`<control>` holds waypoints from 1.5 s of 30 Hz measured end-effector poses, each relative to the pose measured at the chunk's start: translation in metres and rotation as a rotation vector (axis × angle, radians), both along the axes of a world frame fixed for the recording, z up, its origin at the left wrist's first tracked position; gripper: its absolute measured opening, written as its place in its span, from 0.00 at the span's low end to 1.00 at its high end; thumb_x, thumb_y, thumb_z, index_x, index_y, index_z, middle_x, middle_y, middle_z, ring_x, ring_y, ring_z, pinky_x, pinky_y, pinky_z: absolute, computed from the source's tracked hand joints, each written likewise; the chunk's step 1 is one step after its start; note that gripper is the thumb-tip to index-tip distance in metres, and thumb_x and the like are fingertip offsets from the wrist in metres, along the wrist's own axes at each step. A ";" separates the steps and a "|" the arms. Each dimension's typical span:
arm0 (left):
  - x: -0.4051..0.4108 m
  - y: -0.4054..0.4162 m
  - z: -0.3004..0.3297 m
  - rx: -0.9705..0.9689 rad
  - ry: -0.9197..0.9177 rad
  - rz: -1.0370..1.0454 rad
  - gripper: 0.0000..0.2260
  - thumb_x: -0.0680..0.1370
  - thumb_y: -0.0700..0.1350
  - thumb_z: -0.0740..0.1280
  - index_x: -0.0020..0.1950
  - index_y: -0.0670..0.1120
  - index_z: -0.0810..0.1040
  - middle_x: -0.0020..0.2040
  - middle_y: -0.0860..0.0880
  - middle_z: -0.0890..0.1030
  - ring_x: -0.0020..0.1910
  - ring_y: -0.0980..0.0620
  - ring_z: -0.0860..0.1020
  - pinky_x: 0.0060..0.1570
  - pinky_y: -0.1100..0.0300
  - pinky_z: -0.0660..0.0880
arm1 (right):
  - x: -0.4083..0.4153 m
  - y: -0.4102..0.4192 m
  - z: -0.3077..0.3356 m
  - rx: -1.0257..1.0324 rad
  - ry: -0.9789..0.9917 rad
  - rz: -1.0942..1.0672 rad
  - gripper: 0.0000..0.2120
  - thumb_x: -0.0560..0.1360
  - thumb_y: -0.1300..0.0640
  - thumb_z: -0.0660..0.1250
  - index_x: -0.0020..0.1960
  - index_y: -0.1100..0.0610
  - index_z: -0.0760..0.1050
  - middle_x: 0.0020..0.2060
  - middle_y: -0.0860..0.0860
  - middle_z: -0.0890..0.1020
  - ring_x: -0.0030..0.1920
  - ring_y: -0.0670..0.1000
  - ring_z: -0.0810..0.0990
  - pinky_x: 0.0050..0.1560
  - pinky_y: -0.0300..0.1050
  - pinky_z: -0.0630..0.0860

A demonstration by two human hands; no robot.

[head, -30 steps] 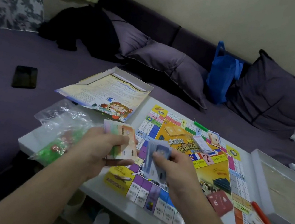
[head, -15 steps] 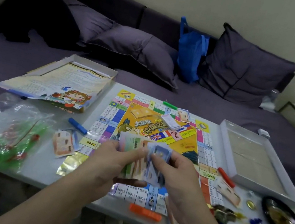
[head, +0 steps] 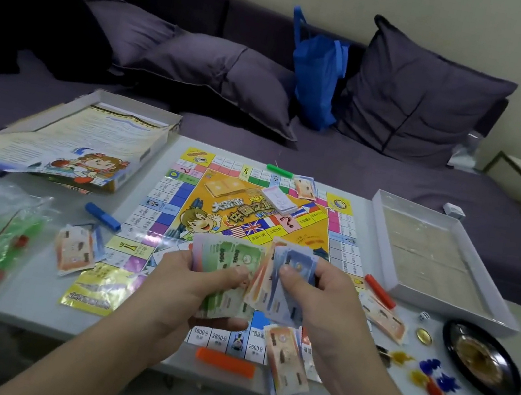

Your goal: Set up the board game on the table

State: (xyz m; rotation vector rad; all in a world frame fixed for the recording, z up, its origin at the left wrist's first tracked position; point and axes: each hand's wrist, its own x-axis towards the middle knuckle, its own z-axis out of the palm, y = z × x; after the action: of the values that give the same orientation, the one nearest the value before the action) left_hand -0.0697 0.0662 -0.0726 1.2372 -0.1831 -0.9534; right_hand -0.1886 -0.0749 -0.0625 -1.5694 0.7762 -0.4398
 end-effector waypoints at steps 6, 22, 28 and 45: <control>-0.013 -0.008 -0.004 0.036 0.008 -0.009 0.15 0.69 0.41 0.79 0.53 0.38 0.85 0.47 0.37 0.87 0.41 0.39 0.87 0.32 0.50 0.85 | -0.011 0.003 -0.007 -0.105 0.080 0.012 0.04 0.83 0.53 0.69 0.54 0.47 0.83 0.45 0.48 0.87 0.46 0.48 0.87 0.46 0.52 0.86; -0.003 -0.011 -0.006 0.183 0.072 -0.078 0.10 0.83 0.33 0.64 0.65 0.37 0.74 0.49 0.40 0.88 0.48 0.38 0.88 0.41 0.40 0.84 | -0.041 -0.012 -0.012 -0.535 0.666 0.094 0.04 0.81 0.57 0.67 0.49 0.49 0.75 0.44 0.45 0.83 0.42 0.44 0.82 0.32 0.38 0.75; -0.004 -0.012 -0.007 0.164 0.065 -0.104 0.11 0.83 0.33 0.64 0.65 0.38 0.74 0.51 0.40 0.88 0.50 0.37 0.87 0.41 0.42 0.85 | -0.040 -0.005 -0.029 -0.715 0.776 0.132 0.05 0.81 0.56 0.66 0.51 0.47 0.72 0.50 0.46 0.82 0.47 0.48 0.81 0.42 0.46 0.80; -0.021 -0.021 -0.008 0.125 0.049 -0.074 0.13 0.75 0.35 0.76 0.58 0.37 0.81 0.47 0.38 0.88 0.45 0.39 0.88 0.34 0.48 0.85 | -0.039 -0.003 0.002 -0.028 0.154 -0.015 0.06 0.82 0.58 0.70 0.53 0.51 0.85 0.43 0.51 0.89 0.44 0.52 0.89 0.49 0.57 0.86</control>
State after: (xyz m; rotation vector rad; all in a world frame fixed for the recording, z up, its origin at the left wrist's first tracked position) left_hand -0.0907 0.0453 -0.0801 1.3279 -0.1335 -1.0715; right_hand -0.2279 -0.0781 -0.0609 -1.6388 0.9034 -0.3442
